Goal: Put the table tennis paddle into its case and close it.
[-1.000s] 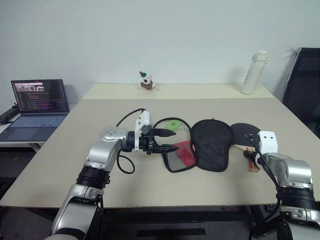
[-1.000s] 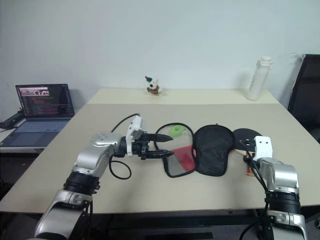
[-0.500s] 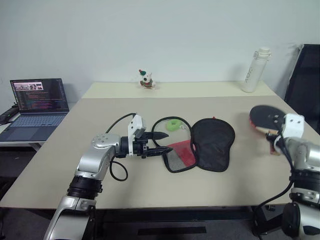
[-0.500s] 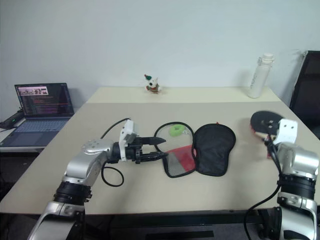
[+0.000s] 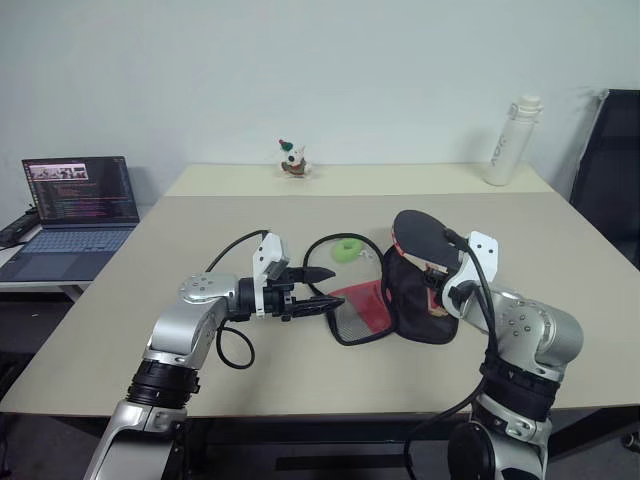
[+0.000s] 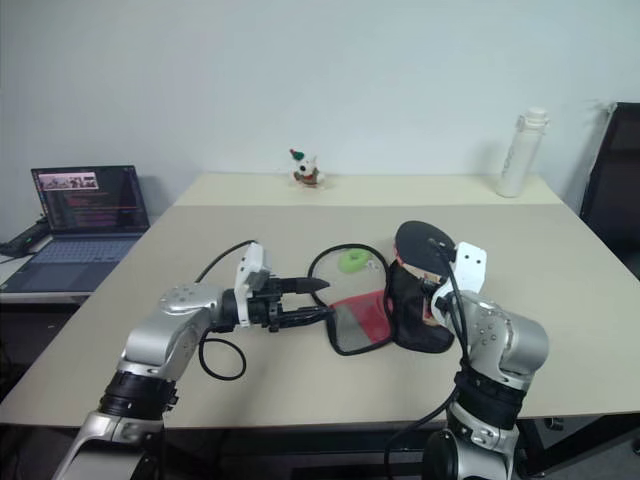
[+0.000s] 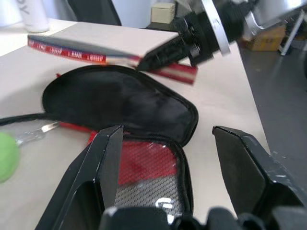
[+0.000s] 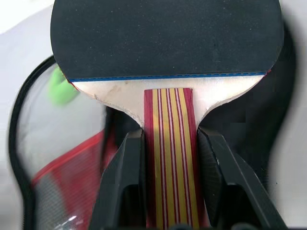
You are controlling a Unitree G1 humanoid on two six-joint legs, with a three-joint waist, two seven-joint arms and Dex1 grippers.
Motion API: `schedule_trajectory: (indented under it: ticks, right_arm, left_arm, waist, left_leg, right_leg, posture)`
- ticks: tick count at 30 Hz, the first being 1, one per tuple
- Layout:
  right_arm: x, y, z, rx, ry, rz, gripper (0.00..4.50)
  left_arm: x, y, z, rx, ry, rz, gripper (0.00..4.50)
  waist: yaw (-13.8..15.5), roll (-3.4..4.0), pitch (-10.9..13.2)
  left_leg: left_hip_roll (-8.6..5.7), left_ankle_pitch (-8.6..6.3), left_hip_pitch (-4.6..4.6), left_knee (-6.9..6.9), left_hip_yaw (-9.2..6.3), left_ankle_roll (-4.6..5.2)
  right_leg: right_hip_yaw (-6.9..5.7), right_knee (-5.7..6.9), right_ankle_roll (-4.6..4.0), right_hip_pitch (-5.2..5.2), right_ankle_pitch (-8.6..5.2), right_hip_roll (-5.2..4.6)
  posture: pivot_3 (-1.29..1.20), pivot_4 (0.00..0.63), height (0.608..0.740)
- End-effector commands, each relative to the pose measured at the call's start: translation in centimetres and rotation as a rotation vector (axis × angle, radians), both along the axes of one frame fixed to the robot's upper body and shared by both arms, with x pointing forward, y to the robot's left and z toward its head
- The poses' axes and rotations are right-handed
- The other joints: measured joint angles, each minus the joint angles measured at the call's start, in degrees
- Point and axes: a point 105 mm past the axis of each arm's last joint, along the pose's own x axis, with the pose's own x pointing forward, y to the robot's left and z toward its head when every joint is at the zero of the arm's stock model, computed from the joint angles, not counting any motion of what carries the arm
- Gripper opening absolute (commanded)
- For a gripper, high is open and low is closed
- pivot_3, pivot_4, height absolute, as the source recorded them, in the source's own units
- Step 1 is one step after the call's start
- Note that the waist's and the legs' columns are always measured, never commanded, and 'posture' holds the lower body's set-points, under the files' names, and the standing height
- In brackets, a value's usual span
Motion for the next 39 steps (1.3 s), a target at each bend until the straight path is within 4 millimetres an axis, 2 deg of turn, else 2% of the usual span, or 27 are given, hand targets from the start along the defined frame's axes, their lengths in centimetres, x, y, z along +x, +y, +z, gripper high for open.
schedule_trajectory:
  ticks: [1, 4, 12, 27, 29, 30, 33, 34, 36, 39]
  right_arm:
    - [0.2, 0.8, 0.7, -0.028, -0.067, -0.004, 1.09]
    - [0.8, 0.9, -0.2, -0.042, -0.056, -0.002, 1.09]
    - [1.4, -0.4, -2.4, -0.101, -0.026, -0.048, 1.09]
    - [1.0, -1.0, -4.2, -0.161, 0.000, -0.080, 1.09]
    - [0.9, -0.9, -4.4, -0.162, 0.005, -0.081, 1.83]
    - [0.8, -0.8, -4.3, -0.166, 0.002, -0.076, 2.03]
    - [0.4, -0.3, -3.3, -0.205, -0.037, -0.024, 3.16]
    - [0.0, 0.1, -2.8, -0.212, -0.053, 0.009, 3.44]
    - [-1.3, 2.2, -1.6, -0.219, -0.095, 0.184, 4.14]
    - [-3.6, 4.4, 0.2, -0.210, -0.152, 0.400, 4.24]
  left_arm:
    - [-0.4, -0.3, 1.6, -0.022, -0.059, -0.024, 3.22]
    - [-0.4, -0.3, 1.7, -0.023, -0.062, -0.022, 3.22]
    - [-0.5, -0.1, 1.8, -0.023, -0.064, -0.013, 3.22]
    - [-0.6, -0.3, 1.6, -0.019, -0.057, -0.013, 3.22]
    - [-0.6, -0.3, 1.5, -0.019, -0.056, -0.012, 3.22]
    - [-0.6, -0.3, 1.5, -0.020, -0.056, -0.011, 3.22]
    - [-0.5, -0.1, 1.4, -0.017, -0.056, 0.002, 3.22]
    - [-0.4, 0.0, 1.3, -0.018, -0.056, 0.014, 3.22]
    - [0.0, 0.5, 1.2, -0.018, -0.065, 0.054, 3.22]
    - [1.0, 1.3, 1.1, -0.019, -0.079, 0.133, 3.22]
  waist:
    - [0.11, 0.00, 0.00]
    - [0.02, 0.00, 0.00]
    - [0.00, 0.00, 0.00]
    - [0.03, -0.01, 0.00]
    - [0.04, 0.00, 0.00]
    - [0.04, 0.00, 0.00]
    - [0.02, 0.00, 0.00]
    - [0.02, 0.00, 0.00]
    - [0.02, 0.00, 0.00]
    - [0.03, -0.01, 0.00]
  left_leg:
    - [-0.02, 0.00, -0.02, 0.00, 0.00, 0.00]
    - [-0.02, 0.00, -0.02, 0.00, 0.01, 0.00]
    - [0.05, 0.00, 0.00, -0.01, 0.00, 0.00]
    - [0.04, 0.00, -0.01, -0.01, -0.01, 0.00]
    - [0.04, 0.00, -0.01, -0.01, -0.01, 0.00]
    - [0.05, 0.00, -0.01, -0.01, -0.01, 0.00]
    - [0.05, 0.00, 0.00, -0.01, -0.01, 0.00]
    - [0.05, 0.00, 0.00, -0.01, -0.01, 0.00]
    - [0.05, 0.00, -0.01, 0.00, -0.01, 0.00]
    - [0.06, 0.00, -0.01, -0.01, -0.02, 0.00]
  right_leg:
    - [0.00, -0.02, 0.00, 0.00, 0.00, -0.03]
    - [0.00, -0.04, 0.00, -0.01, 0.00, -0.03]
    - [-0.02, 0.01, 0.00, -0.03, 0.00, 0.05]
    - [-0.03, 0.01, 0.00, -0.02, -0.01, 0.04]
    - [-0.02, 0.00, 0.00, -0.02, -0.01, 0.04]
    - [-0.02, 0.00, 0.00, -0.02, -0.01, 0.04]
    - [-0.02, 0.00, 0.00, -0.02, -0.01, 0.04]
    - [-0.02, 0.00, 0.00, -0.02, -0.01, 0.04]
    - [-0.02, 0.00, 0.00, -0.03, -0.01, 0.04]
    - [-0.03, -0.03, 0.01, -0.02, -0.01, 0.05]
  posture:
    - [0.00, 0.150, 0.740]
    - [0.00, 0.150, 0.740]
    - [0.00, 0.150, 0.740]
    - [0.00, 0.150, 0.740]
    - [0.00, 0.150, 0.740]
    - [0.00, 0.150, 0.740]
    - [0.00, 0.150, 0.740]
    - [0.00, 0.150, 0.740]
    - [0.00, 0.150, 0.740]
    - [0.00, 0.150, 0.740]
